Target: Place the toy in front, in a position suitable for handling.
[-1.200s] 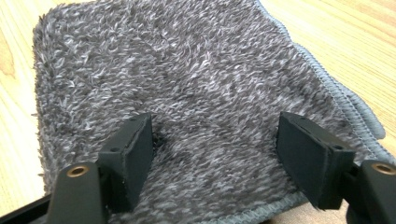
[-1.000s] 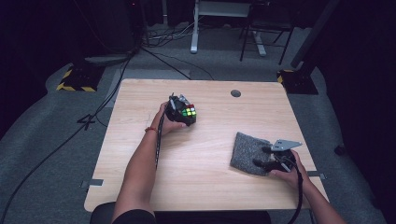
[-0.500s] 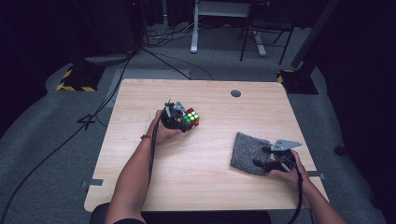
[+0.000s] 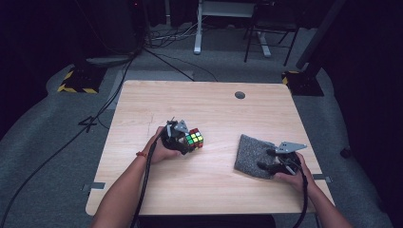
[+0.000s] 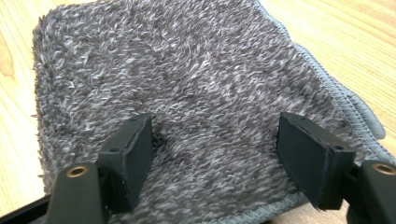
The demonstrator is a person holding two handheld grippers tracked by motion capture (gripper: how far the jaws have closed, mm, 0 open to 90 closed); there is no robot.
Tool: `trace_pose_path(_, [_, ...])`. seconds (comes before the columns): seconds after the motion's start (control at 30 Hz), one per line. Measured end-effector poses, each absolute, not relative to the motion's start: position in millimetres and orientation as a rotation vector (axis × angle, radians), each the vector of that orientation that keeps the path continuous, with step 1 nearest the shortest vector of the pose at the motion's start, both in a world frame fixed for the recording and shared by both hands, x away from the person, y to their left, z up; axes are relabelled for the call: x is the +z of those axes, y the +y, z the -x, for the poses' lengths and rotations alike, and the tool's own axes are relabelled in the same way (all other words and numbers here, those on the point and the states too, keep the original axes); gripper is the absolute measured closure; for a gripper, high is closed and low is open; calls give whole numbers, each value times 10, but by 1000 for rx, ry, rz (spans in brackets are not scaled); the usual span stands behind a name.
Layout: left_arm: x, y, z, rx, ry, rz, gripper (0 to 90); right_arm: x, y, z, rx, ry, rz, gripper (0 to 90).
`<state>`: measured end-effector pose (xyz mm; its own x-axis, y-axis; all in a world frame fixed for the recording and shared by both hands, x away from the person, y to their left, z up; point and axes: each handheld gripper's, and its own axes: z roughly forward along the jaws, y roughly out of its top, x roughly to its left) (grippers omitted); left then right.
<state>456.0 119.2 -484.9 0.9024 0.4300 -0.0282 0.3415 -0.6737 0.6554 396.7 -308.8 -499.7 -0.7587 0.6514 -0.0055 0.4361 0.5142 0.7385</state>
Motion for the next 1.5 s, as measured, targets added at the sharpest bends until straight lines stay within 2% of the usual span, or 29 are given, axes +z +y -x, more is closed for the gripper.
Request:
trace_pose_path(0.3, [-4858, 1169, -4167, 139, 469, -2380, 333, -4989, -3066, -3965, 1074, 2475, -913, 277])
trace_pose_path(0.53, [-4887, 1140, -3981, 154, 498, -2342, 331, -4969, -3027, -3998, 1059, 2501, -872, 274])
trace_pose_path(0.63, [-4890, 1137, -3955, 161, 517, -2336, 321, -4955, -3002, -4013, 1052, 2505, -872, 269])
trace_pose_path(0.73, [-4905, 1161, -3944, 164, 560, -2322, 209, -4911, -2959, -4009, 1049, 2493, -845, 261])
trace_pose_path(0.83, [-4906, 1174, -3953, 164, 573, -2299, 162, -4809, -2858, -3987, 1116, 2471, -824, 260])
trace_pose_path(1.07, [-4943, 1087, -3991, 161, 533, -2303, 162, -4826, -2533, -3978, 1019, 2567, -707, 285])
trace_pose_path(1.17, [-4963, 1050, -4013, 166, 525, -2315, 161, -4882, -2492, -4062, 964, 2619, -719, 262])
trace_pose_path(1.5, [-5012, 1025, -4071, 159, 548, -2323, 177, -4963, -2621, -4083, 1071, 2602, -770, 258])
